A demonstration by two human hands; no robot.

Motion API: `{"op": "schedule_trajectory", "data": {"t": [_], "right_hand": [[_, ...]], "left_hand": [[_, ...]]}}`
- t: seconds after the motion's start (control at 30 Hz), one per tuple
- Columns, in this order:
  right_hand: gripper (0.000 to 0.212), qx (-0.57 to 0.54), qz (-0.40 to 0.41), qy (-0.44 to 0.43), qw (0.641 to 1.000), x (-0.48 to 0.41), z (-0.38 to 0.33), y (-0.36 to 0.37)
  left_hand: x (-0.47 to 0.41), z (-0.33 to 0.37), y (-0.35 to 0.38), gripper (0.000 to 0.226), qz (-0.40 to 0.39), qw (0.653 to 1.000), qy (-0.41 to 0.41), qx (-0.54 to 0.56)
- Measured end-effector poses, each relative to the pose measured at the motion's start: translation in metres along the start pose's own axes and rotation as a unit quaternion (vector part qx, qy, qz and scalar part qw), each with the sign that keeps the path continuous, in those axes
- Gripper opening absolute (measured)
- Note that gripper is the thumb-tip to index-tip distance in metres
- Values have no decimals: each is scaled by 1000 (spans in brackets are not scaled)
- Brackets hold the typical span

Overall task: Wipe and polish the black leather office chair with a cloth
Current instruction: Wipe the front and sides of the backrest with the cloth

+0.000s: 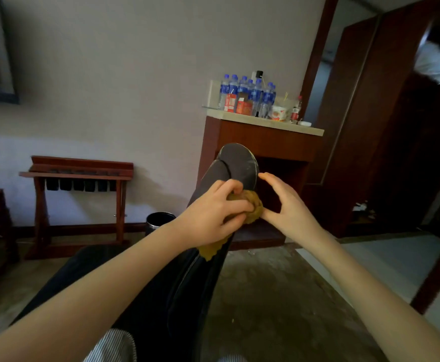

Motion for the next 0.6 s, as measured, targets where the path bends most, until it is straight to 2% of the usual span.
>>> {"op": "schedule_trajectory", "data": {"t": [0.17, 0.27, 0.37, 0.47, 0.6], "right_hand": [[83, 20, -12, -4, 1000, -15, 7, -2], [88, 1, -17, -23, 1000, -26, 15, 0], [99, -22, -38, -32, 999, -44, 23, 1], [109, -1, -92, -48, 995, -63, 32, 5], [102, 4, -147, -77, 986, -89, 45, 7]], "left_hand": [[-3, 6, -10, 32, -16, 996, 32, -77], [-22, 7, -16, 32, -5, 998, 23, -63], [-49, -3, -23, 29, 3, 999, -52, 17], [-74, -18, -23, 28, -19, 982, -157, 105], [-85, -34, -16, 26, -45, 968, -187, 162]]}}
Point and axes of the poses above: each hand's wrist, its own x-axis away from the middle knuckle, its own y-axis out of the palm, z = x × y, the point moved 5 cm from there along -x, towards the middle knuckle, and after that the axes turned 12 degrees about x, right-handed, at the moved point
